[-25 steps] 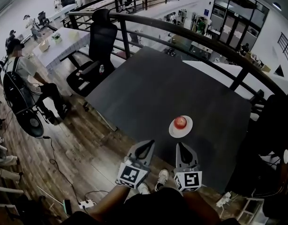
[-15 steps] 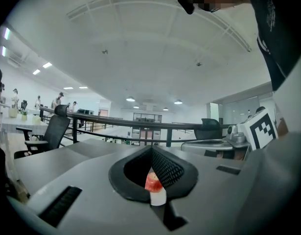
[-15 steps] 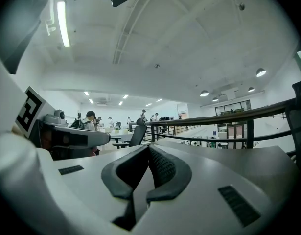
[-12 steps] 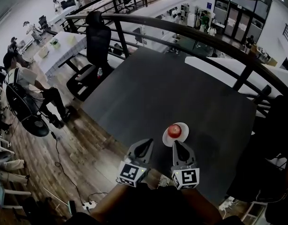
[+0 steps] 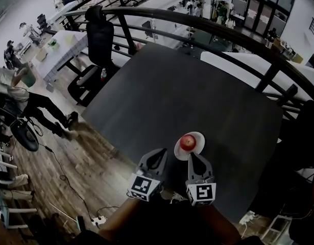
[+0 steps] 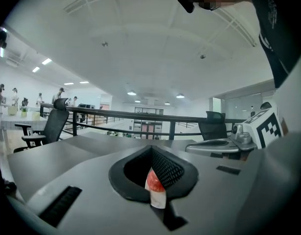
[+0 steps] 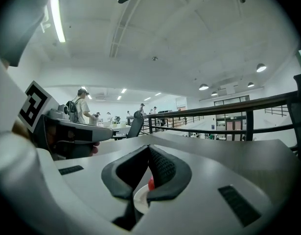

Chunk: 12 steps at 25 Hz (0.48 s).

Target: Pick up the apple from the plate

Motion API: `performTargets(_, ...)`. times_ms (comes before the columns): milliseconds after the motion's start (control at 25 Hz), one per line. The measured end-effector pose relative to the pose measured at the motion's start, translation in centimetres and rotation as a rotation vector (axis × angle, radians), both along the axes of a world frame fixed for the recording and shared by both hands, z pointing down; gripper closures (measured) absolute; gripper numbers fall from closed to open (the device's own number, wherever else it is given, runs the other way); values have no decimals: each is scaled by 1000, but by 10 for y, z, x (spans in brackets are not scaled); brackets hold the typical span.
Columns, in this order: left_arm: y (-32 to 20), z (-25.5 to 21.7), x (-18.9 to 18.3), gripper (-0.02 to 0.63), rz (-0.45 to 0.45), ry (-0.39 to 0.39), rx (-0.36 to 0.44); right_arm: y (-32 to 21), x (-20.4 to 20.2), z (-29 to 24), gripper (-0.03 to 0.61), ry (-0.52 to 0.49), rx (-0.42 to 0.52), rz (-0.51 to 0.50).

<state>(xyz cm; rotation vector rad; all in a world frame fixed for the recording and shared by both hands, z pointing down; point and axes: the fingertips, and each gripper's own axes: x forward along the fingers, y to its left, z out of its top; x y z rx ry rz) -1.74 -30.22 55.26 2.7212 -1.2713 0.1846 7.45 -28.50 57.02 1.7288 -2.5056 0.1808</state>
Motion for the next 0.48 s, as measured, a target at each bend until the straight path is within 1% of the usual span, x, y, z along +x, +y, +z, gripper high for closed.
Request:
performTargets(160,-15,9,2,597,6,7,-16,-12,0,6,555,27,8,1)
performTargets(360,-23,23,1,597,13,2,-38,-21,-1,17,551,33,-11,18)
performTargets(400,-25,24,1,597,14,3,-42,-22,-3,18,525,30,-18,15)
performTargets(480,-26,26,0,597,16,6,-47,-24,-5,27,451,40,-48,9)
